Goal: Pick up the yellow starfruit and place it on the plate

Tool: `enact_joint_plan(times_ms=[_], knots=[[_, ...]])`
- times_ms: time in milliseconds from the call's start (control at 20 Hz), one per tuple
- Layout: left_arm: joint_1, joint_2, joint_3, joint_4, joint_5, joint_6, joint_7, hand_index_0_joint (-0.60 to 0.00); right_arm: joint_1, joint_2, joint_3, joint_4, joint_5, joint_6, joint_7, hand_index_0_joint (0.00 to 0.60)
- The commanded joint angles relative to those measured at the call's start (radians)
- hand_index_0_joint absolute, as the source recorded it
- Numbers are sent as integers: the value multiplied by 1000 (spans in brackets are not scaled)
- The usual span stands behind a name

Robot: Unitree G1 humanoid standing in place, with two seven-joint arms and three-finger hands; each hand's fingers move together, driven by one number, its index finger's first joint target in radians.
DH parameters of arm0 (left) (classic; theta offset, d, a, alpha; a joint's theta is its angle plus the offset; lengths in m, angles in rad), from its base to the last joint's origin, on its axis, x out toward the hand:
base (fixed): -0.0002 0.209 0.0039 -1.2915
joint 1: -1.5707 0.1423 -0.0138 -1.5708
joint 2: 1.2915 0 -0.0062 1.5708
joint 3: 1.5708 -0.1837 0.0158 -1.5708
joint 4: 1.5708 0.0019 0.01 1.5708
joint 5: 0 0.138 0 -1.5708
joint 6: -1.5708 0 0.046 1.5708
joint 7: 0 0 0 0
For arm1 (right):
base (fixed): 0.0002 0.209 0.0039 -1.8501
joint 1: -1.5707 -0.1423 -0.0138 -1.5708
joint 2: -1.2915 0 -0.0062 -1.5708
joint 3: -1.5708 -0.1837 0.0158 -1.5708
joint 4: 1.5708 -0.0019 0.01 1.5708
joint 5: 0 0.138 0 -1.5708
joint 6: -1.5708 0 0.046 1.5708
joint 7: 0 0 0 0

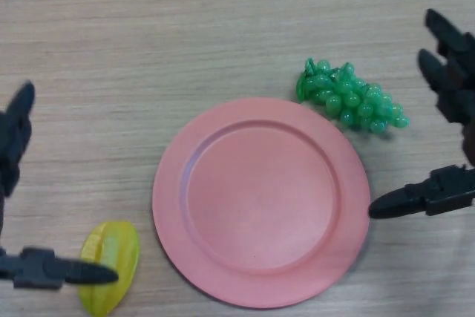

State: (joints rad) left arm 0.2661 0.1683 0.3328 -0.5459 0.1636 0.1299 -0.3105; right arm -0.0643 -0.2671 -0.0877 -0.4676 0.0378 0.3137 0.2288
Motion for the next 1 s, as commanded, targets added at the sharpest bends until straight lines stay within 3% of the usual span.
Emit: enact_joint_plan(times_ms=[50, 200, 350, 550, 750, 1000], knots=[[46, 23, 12, -29, 45, -155, 91, 0, -30, -18, -41, -26, 6, -129, -8, 0], [160, 22, -101, -59, 60, -109, 214, 0, -43, -11, -21, -19, 14, -124, -10, 0], [177, 22, -119, -20, 79, -94, 286, 0, -49, -6, -7, -15, 19, -126, -3, 0], [146, 22, -117, 50, 54, -55, 267, 0, -51, 3, 10, -13, 17, -137, -14, 0], [119, 22, -146, 140, 73, -125, 295, 0, -39, 3, 5, -27, 22, -134, -10, 0], [112, 22, -167, 191, 10, -126, 252, 0, -34, -1, 4, -40, 5, -119, 5, 0]])
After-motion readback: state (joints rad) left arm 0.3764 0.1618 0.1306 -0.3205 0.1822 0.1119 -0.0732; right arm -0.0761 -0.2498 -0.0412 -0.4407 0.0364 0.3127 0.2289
